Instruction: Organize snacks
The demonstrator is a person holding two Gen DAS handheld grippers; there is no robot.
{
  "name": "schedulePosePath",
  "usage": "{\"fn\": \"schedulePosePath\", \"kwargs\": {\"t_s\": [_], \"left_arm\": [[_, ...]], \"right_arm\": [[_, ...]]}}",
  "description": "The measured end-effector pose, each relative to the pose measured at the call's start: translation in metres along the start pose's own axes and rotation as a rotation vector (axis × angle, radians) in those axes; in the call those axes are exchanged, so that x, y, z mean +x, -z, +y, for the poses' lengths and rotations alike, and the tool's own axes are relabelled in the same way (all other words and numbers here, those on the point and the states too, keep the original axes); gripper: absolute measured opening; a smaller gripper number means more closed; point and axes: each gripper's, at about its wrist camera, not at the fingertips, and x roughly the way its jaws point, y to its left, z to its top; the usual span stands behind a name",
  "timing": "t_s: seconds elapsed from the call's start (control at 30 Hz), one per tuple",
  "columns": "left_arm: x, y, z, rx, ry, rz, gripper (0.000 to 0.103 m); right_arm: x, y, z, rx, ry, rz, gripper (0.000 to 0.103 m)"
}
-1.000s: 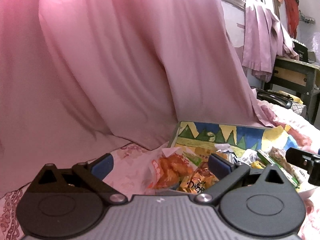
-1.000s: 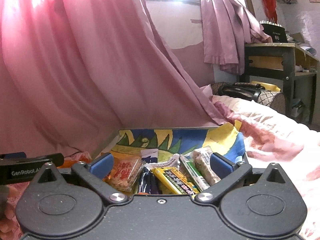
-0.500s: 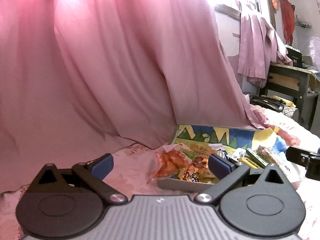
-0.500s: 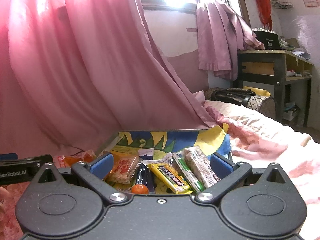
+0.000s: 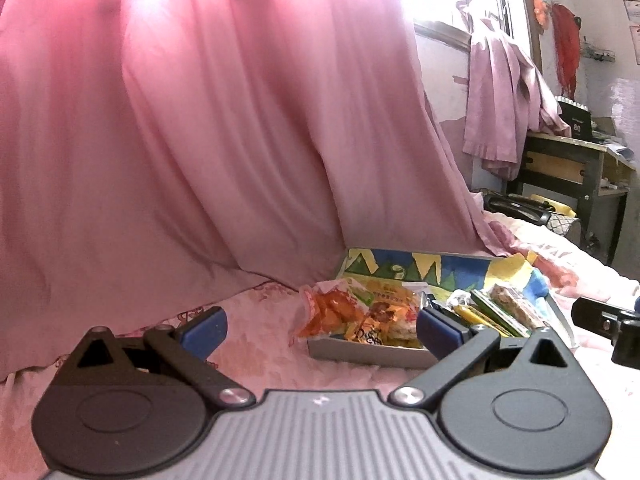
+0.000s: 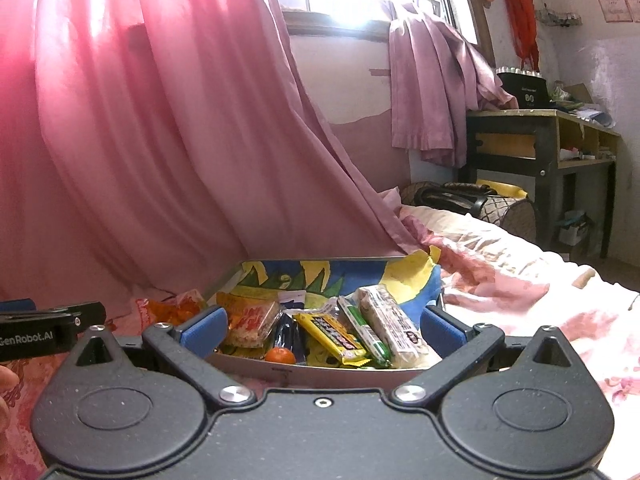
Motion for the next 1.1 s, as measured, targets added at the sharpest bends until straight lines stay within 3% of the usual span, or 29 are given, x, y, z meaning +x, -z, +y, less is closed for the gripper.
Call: {"fn": "schedulePosePath", "kwargs": {"t_s": [0.77, 1.1], "left_arm": [[-0.087, 0.035, 0.003, -0.039, -0.018, 0.036, 0.103], [-0.109, 0.049, -0.001, 0.001, -0.043, 0.059, 0.103]], "right_arm": [[-0.087, 0.012, -0.008, 0.03, -0.034, -0.006, 0.102], [-0.11, 0.02, -0.013, 0.069, -0.052, 0.023, 0.102]]}}
